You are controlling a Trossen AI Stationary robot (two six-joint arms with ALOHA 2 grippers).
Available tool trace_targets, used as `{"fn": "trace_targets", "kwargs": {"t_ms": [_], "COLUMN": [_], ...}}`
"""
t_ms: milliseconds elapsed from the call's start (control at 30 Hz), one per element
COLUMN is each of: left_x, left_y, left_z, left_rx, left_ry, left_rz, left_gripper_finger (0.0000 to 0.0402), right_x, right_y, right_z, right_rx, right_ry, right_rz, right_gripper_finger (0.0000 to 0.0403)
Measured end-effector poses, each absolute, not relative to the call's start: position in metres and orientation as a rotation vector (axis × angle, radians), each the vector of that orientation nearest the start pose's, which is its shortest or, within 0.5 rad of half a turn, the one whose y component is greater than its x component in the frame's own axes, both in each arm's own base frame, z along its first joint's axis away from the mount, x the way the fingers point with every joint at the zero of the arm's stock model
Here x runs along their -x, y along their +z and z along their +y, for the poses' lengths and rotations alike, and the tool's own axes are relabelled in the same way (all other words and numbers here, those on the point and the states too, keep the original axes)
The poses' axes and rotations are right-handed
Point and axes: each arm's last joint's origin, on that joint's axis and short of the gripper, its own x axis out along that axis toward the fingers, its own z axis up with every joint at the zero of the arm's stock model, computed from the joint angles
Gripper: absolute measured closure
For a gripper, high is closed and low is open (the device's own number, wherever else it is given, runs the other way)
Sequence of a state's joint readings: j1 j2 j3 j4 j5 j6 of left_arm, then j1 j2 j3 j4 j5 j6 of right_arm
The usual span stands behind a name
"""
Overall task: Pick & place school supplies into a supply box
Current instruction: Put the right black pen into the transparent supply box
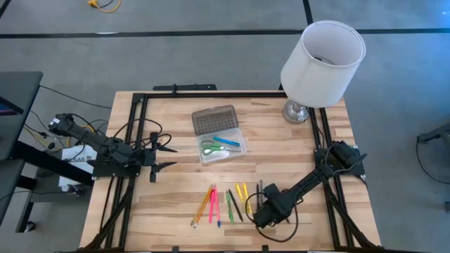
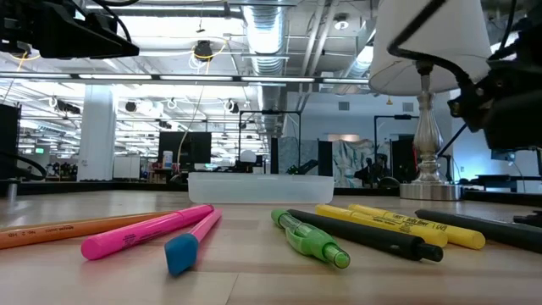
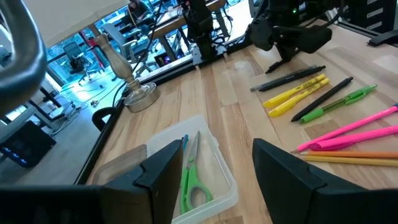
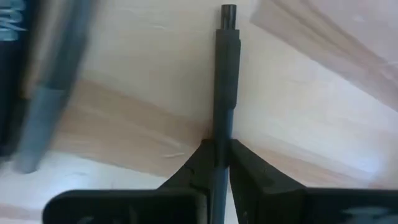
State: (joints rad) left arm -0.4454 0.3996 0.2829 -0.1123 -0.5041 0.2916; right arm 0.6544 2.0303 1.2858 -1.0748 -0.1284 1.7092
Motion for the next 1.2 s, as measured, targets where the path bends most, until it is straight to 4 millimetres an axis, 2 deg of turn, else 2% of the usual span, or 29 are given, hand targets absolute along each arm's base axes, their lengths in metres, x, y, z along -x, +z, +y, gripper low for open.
{"fn": "trace_targets", "kwargs": {"t_ms": [233, 367, 667, 967, 1067, 1200], "left_x": [-0.112, -0.112, -0.112, -0.112, -0.112, -0.112], "left_y": [0.216, 0.216, 0.217, 0.217, 0.217, 0.217], "left_z": [-0.038, -0.038, -0.038, -0.038, -0.038, -0.038], "left_rx": [-0.394, -0.394, -0.384, -0.377, -0.377, -0.377], "left_ry": [0.029, 0.029, 0.03, 0.03, 0.03, 0.031], "left_rz": [0.209, 0.209, 0.205, 0.205, 0.205, 0.205], "left_gripper_finger": [0.0213, 0.0213, 0.0213, 0.0213, 0.0213, 0.0213], "right_x": [-0.258, -0.252, -0.258, -0.286, -0.301, -0.323], "right_y": [0.126, 0.129, 0.153, 0.183, 0.192, 0.2], "right_z": [0.203, 0.197, 0.195, 0.182, 0.169, 0.141], "right_rx": [-0.645, -0.541, -0.465, -0.354, -0.295, -0.204], "right_ry": [-1.057, -1.161, -1.214, -1.132, -1.082, -1.016], "right_rz": [1.637, 1.658, 1.617, 1.472, 1.413, 1.371], "right_gripper_finger": [0.0386, 0.0386, 0.0387, 0.0386, 0.0386, 0.0387]}}
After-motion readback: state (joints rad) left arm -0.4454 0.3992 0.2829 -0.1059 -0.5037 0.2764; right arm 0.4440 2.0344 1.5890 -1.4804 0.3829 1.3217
